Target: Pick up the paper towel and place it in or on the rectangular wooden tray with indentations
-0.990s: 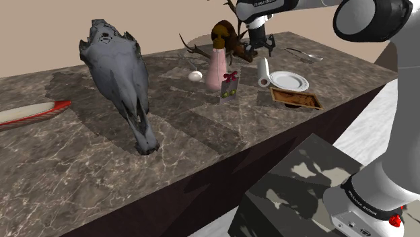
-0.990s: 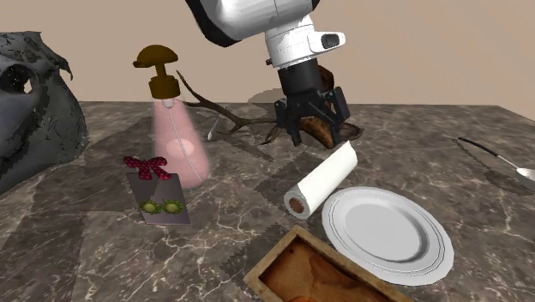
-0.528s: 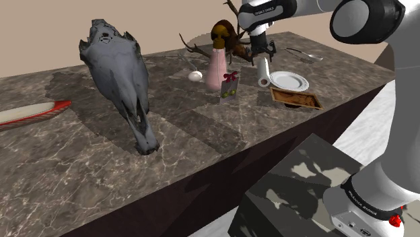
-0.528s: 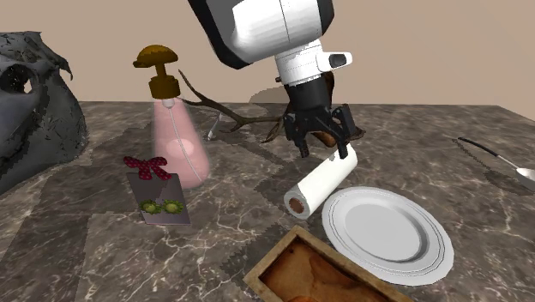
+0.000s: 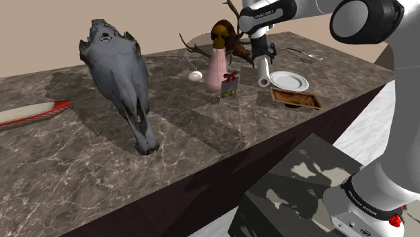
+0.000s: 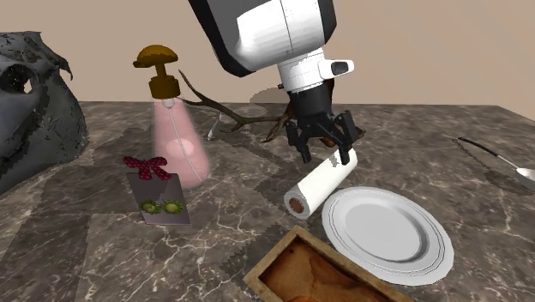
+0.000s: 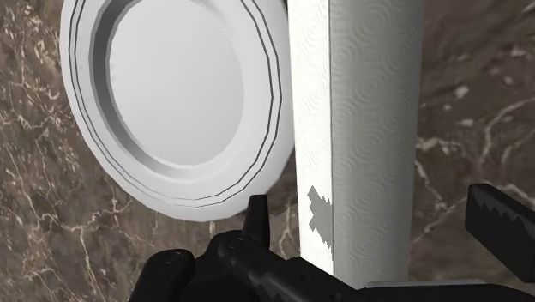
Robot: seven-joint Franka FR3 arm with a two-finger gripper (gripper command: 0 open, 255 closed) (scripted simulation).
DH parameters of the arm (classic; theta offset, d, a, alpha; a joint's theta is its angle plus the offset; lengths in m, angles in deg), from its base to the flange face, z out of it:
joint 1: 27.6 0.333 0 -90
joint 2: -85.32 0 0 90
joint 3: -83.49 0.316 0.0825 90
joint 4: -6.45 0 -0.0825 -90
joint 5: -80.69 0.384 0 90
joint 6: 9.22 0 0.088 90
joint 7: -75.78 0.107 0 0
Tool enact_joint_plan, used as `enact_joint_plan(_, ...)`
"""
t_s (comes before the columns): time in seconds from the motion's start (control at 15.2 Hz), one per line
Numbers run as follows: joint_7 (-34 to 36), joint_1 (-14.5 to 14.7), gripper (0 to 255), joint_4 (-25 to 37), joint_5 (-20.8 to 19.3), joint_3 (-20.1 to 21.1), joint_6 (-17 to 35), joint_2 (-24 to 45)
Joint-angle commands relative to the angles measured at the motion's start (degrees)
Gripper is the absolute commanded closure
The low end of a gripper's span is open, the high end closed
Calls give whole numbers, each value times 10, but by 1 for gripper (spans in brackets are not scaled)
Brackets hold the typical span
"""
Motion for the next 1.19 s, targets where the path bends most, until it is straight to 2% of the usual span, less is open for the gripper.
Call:
enact_joint_plan(0.0,0,0,255,0,0,0,-2,6)
enact_joint_plan(0.53,1,-2,255,-17,-1,-1,6,-3)
enact_joint_plan(1.12,-15,1,255,37,2,0,-52,-9)
